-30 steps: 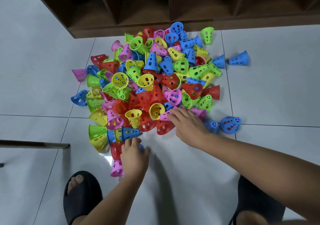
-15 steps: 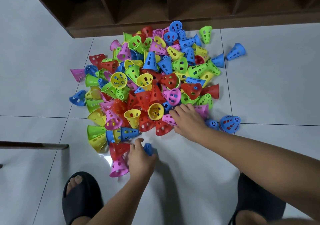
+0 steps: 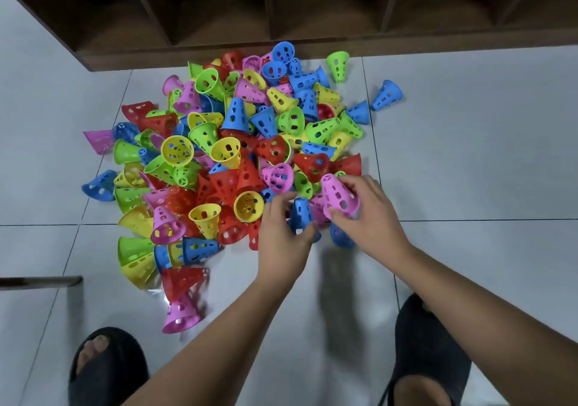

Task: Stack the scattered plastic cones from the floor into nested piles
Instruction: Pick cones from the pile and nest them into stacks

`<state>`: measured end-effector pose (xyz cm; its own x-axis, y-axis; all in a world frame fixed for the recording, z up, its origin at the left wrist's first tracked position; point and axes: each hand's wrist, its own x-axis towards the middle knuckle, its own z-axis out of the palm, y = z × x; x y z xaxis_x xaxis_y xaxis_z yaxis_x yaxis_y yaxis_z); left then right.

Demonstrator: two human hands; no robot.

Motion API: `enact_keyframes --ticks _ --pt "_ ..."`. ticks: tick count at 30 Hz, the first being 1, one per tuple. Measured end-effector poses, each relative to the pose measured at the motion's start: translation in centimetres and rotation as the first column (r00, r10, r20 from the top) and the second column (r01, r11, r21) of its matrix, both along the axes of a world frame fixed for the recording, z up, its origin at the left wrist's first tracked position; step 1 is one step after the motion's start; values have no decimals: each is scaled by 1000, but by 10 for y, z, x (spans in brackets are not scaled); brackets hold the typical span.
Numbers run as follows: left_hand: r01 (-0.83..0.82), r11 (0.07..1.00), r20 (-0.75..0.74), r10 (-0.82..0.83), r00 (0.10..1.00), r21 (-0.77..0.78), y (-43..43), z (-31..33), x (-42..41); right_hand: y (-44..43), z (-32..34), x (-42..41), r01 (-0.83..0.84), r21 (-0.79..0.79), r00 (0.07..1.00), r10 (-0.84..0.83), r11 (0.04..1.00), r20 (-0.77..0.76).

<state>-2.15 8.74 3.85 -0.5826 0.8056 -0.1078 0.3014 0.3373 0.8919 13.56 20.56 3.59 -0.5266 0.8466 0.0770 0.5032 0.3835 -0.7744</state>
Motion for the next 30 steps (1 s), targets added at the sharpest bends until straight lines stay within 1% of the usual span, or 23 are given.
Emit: enact_keyframes --ticks 3,6,8,10,14,17,18,20,23,26,28,30 --pt "32 998 21 -33 999 59 21 -2 15 9 1 27 102 -4 994 -102 995 -24" --pt "97 991 -31 -94 995 93 35 -4 28 14 -7 49 196 -34 980 -197 980 -23" --pt "146 987 -60 -142 988 72 40 -11 36 15 -16 59 234 -49 972 -233 971 23" --pt "190 982 -81 -189 979 10 43 -22 42 15 -26 67 249 -76 967 -244 966 69" --pt "299 944 -151 -319 936 -140 47 -39 48 13 -48 79 222 -123 965 -200 967 168" --pt "385 886 -227 -443 868 -256 47 -46 52 11 -56 81 185 -155 966 -151 970 210" --pt "389 874 -251 -462 851 -291 46 -47 52 11 -57 79 172 -154 966 -137 973 217" --pt "366 872 -278 -458 844 -326 44 -50 49 12 -58 75 135 -157 968 -96 978 233" --pt "351 890 -268 -428 863 -292 39 -53 40 16 -55 68 88 -177 962 -38 980 269" --pt "375 897 -241 -427 872 -232 24 -50 23 15 -45 60 58 -198 955 3 978 298" --pt "379 901 -272 -426 863 -211 11 -47 7 13 -35 51 39 -143 963 1 989 269" --pt "324 927 -327 -371 869 -188 -2 -47 -12 12 -25 39 3 -47 976 7 999 217"
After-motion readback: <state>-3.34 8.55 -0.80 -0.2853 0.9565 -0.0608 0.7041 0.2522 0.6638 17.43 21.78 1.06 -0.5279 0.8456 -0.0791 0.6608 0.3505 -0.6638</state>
